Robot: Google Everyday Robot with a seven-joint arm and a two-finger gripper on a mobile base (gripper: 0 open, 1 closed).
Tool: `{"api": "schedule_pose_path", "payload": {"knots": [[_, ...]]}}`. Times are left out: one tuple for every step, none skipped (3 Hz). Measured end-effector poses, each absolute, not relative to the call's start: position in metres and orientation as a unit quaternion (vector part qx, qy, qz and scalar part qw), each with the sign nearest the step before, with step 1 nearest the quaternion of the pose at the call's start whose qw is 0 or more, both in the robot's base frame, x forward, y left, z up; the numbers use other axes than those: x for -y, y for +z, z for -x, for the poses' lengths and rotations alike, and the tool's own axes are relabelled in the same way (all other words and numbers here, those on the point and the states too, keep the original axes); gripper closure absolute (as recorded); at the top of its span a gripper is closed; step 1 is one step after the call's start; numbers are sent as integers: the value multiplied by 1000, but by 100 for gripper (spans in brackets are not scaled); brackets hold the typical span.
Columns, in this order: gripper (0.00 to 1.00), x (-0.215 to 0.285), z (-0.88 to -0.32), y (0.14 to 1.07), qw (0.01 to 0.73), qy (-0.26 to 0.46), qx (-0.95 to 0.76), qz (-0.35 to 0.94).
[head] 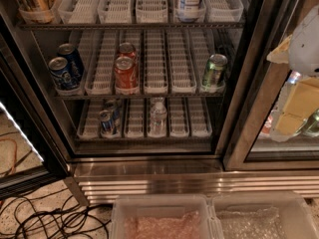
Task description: Pick redbull can from bottom shelf of fridge
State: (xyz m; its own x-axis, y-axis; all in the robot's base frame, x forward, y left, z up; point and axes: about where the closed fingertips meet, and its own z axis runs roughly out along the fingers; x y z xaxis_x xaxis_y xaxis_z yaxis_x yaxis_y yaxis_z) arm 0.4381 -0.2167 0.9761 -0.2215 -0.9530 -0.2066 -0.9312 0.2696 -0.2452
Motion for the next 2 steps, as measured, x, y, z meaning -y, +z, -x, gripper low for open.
{"api": "schedule_pose_path", "payload": {"knots": [[0,217,-438,976,159,-34,-781,603],[0,210,-440,970,162,-17,-788,593]]}}
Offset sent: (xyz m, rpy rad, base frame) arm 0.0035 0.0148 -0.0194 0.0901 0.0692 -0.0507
